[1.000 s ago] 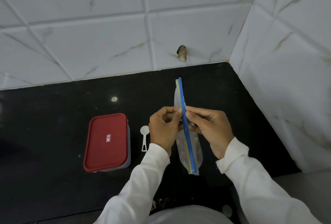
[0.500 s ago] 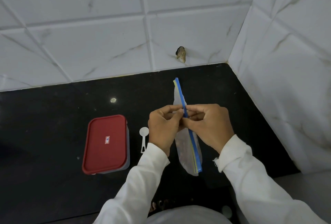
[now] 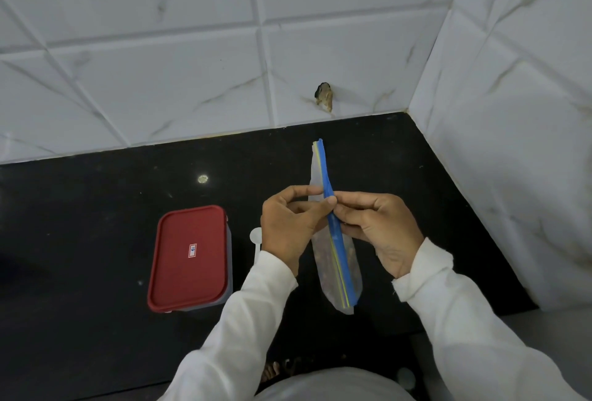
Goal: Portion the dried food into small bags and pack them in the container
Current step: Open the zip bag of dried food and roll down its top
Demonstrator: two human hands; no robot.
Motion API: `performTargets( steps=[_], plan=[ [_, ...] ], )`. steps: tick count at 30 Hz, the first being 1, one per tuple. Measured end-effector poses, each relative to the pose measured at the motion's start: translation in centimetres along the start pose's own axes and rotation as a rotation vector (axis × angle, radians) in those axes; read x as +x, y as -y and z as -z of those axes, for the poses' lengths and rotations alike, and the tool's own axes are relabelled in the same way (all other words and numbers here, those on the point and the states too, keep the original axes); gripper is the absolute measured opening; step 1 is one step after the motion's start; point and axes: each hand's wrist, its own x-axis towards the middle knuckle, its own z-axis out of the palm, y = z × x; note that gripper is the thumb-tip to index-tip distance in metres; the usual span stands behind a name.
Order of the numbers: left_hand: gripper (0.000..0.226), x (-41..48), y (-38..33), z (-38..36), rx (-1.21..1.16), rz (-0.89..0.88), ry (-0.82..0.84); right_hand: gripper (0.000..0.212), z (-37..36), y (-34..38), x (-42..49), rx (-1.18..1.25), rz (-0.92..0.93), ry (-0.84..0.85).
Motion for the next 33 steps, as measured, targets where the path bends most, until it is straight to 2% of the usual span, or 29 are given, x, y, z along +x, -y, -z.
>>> performTargets(
  steps=[3,7,12,19,24,30,33],
  plan=[
    [0.026,0.0,0.0,0.0,-0.032,0.019,0.02,0.021,-0.2,-0.3,-0.1,-0.049,0.06,-0.062],
    [0.025,-0.1,0.2,0.1,0.008,-0.051,-0.005,0.021,-0.3,-0.6,-0.3,-0.18,0.169,-0.146],
    [0.027,0.1,0.3,0.8,0.023,-0.049,-0.03,0.021,0.6,-0.6,-0.4,-0.225,0.156,-0.177],
    [0.027,0.2,-0.3,2.0,0.036,-0.073,-0.065,0.022,2.3,-0.1,-0.2,-0.444,0.189,-0.325],
    [0.027,0.4,-0.4,3.0,0.04,-0.108,-0.155,0.025,3.4,0.6,-0.1,-0.597,0.26,-0.417],
    [0.024,0.8,0.2,5.2,-0.078,-0.089,-0.281,0.026,5.7,0.7,0.2,-0.653,0.29,-0.508],
    [0.018,0.8,1.0,5.5,-0.076,-0.036,-0.25,0.028,6.1,0.1,0.2,-0.589,0.216,-0.485]
  ],
)
